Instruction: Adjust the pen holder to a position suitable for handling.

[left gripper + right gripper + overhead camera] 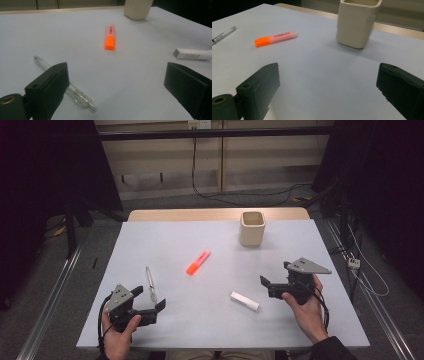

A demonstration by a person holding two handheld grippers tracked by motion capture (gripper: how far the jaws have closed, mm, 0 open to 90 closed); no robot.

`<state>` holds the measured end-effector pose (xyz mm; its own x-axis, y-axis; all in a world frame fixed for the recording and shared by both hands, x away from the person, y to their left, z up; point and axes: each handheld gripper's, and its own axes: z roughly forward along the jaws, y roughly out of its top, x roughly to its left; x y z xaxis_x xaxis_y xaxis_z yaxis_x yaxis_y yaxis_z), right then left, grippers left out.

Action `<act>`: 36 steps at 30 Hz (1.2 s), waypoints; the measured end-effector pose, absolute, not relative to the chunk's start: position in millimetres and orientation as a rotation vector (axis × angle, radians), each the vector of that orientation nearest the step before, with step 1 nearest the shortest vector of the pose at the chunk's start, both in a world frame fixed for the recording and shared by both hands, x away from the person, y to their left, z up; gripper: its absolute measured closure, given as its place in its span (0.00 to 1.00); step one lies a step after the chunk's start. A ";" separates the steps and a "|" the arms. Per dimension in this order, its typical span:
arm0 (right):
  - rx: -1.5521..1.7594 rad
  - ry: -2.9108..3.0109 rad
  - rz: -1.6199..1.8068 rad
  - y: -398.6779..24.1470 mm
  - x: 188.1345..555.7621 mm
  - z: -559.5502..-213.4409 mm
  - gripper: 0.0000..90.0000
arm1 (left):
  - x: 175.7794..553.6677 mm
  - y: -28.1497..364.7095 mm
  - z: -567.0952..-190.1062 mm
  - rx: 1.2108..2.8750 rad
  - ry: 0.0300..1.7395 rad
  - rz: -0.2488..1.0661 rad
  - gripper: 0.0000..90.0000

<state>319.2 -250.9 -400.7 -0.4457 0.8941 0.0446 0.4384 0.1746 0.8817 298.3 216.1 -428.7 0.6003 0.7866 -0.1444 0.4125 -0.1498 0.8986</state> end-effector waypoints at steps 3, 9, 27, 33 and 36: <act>1.247 1.970 1.233 -248.6 327.9 -398.0 0.06 | 298.3 215.3 -428.6 1.777 0.975 0.444 0.06; 1.215 1.970 1.199 -244.8 344.8 -390.5 0.08 | 298.8 212.4 -430.3 1.803 0.970 0.437 0.06; 1.263 1.994 1.184 -255.2 389.8 -380.1 0.12 | 298.0 210.2 -432.3 1.823 0.966 0.416 0.06; 1.257 2.019 1.164 -253.4 407.1 -366.9 0.11 | 298.9 211.2 -433.0 1.825 0.970 0.402 0.06; 1.284 2.019 1.191 -257.9 419.3 -363.2 0.12 | 299.5 211.6 -435.1 1.835 0.973 0.389 0.06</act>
<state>419.3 -257.9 -363.2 -0.4554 0.8880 0.0642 0.4856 0.1873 0.8539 299.5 211.6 -435.1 0.6269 0.7641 -0.1518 0.4488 -0.1950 0.8721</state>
